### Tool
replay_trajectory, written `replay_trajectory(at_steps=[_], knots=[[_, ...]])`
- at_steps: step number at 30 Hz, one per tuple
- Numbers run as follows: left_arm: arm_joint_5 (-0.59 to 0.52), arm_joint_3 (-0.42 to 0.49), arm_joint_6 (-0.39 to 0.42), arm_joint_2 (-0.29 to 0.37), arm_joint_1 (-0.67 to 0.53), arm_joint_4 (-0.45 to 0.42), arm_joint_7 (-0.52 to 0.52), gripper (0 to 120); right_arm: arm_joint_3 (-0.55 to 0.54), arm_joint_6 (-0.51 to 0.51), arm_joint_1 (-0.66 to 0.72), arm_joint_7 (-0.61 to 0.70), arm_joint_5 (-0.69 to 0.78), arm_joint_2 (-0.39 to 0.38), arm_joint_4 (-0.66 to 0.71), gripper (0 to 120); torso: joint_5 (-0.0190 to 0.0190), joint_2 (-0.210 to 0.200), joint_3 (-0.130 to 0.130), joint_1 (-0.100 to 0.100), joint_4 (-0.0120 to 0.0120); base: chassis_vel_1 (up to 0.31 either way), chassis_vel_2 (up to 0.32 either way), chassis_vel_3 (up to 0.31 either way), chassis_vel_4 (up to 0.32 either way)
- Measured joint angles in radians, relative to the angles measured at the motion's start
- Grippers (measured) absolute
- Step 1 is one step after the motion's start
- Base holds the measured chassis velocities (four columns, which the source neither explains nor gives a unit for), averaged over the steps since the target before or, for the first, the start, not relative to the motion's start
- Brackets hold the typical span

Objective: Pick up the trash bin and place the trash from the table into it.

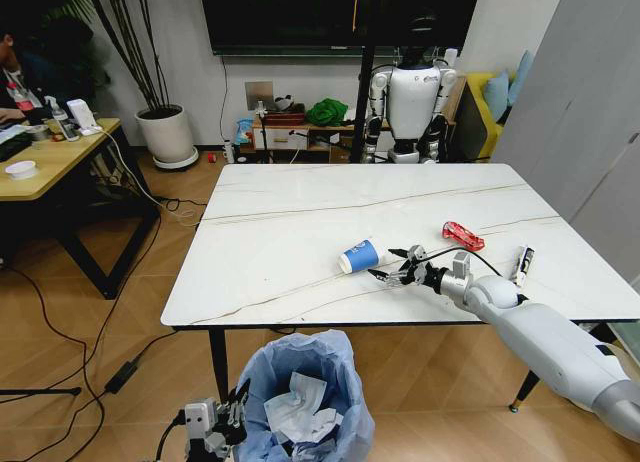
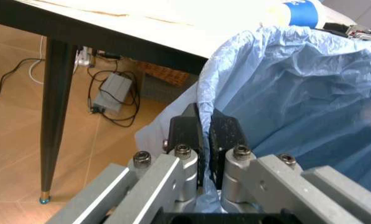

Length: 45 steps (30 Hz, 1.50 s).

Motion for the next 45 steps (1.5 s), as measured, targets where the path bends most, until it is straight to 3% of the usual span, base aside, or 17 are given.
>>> replay_trajectory(at_steps=[14,19,28,31,33,35,41,45], knots=[[-0.010,-0.003,0.001,0.006,-0.010,0.003,-0.001,0,-0.051,0.002,0.029,-0.001,0.001,0.019,0.010,82,0.0001,0.000,0.000,0.000,0.0001,0.000,0.000,0.000,0.000],[-0.021,-0.010,0.001,0.013,-0.012,0.001,-0.001,0,-0.072,0.004,0.048,-0.001,0.000,0.032,-0.008,59,0.0000,0.000,0.000,0.000,0.0001,0.000,0.000,0.000,0.000],[-0.036,-0.014,0.001,0.029,-0.020,0.003,-0.003,0,-0.079,0.005,0.058,-0.008,0.003,0.031,-0.008,31,0.0000,0.000,0.000,0.000,0.0000,0.000,0.000,0.000,0.000],[-0.040,-0.012,0.001,0.034,-0.025,0.006,-0.004,0,-0.079,0.005,0.058,-0.015,0.007,0.024,-0.003,14,0.0000,0.000,0.000,0.000,0.0000,0.000,0.000,0.000,0.000],[-0.041,-0.012,0.001,0.034,-0.025,0.006,-0.004,0,-0.079,0.005,0.058,-0.015,0.008,0.023,-0.003,14,0.0000,0.000,0.000,0.000,0.0000,0.000,0.000,0.000,0.000],[-0.045,-0.009,0.003,0.038,-0.030,0.007,-0.007,0,-0.079,0.005,0.053,-0.020,0.009,0.017,0.002,0,0.0000,0.000,0.000,0.000,0.0000,0.000,0.000,0.000,0.000],[-0.049,-0.001,0.005,0.040,-0.035,0.008,-0.012,0,-0.074,0.012,0.046,-0.023,0.016,0.005,0.025,0,0.0001,0.000,0.000,0.000,0.0000,0.000,0.000,0.000,0.000],[-0.048,0.029,0.005,0.047,-0.042,0.015,-0.017,0,-0.039,0.021,0.024,-0.013,0.047,-0.055,0.127,0,0.0005,0.000,0.000,0.000,0.0004,0.000,0.000,0.000,0.000]])
